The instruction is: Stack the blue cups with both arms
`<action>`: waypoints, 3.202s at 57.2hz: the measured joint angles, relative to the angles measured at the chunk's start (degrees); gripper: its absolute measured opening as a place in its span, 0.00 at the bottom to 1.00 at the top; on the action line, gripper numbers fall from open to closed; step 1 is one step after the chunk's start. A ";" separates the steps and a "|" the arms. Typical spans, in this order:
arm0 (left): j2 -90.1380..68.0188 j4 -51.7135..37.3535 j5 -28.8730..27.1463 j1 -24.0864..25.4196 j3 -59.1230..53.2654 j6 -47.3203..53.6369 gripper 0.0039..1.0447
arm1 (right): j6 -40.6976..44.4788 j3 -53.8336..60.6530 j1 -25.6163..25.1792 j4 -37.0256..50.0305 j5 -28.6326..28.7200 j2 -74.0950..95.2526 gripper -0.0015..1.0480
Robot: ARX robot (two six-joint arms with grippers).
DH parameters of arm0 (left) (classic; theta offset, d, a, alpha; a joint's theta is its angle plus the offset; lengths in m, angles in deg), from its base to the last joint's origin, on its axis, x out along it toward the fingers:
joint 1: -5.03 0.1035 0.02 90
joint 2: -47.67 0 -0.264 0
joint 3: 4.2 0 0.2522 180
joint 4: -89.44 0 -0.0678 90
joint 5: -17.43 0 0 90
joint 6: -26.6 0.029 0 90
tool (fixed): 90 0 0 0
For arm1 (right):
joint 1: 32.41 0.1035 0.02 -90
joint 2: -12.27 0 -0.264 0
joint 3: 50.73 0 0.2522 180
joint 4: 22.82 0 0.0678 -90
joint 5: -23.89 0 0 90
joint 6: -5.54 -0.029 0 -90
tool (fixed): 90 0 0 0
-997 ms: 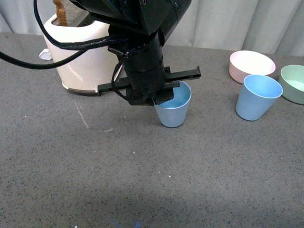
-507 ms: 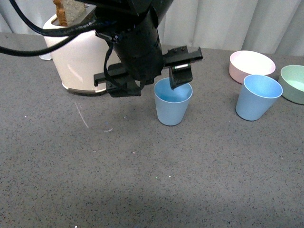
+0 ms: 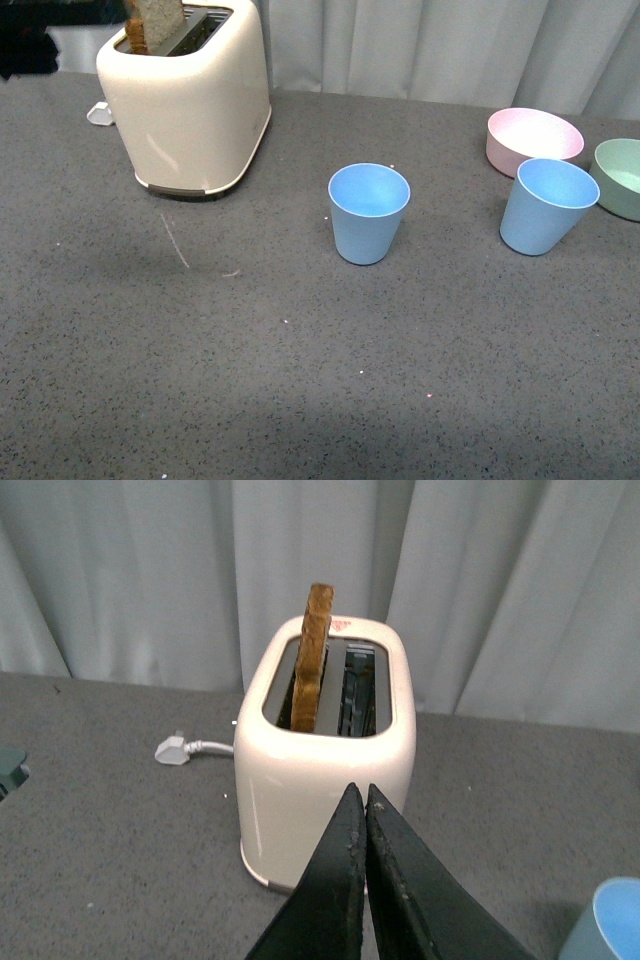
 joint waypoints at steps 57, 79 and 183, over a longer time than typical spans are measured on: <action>47.82 26.23 14.80 15.12 -21.29 0.68 0.03 | 0.00 0.00 0.00 0.00 -0.11 0.00 0.91; 62.34 39.23 14.78 15.19 -21.33 0.68 0.03 | 0.00 0.00 0.00 0.00 -0.11 0.00 0.91; 90.66 67.41 14.86 15.17 -21.33 0.74 0.94 | -4.59 -30.88 -6.71 19.89 6.12 81.72 0.91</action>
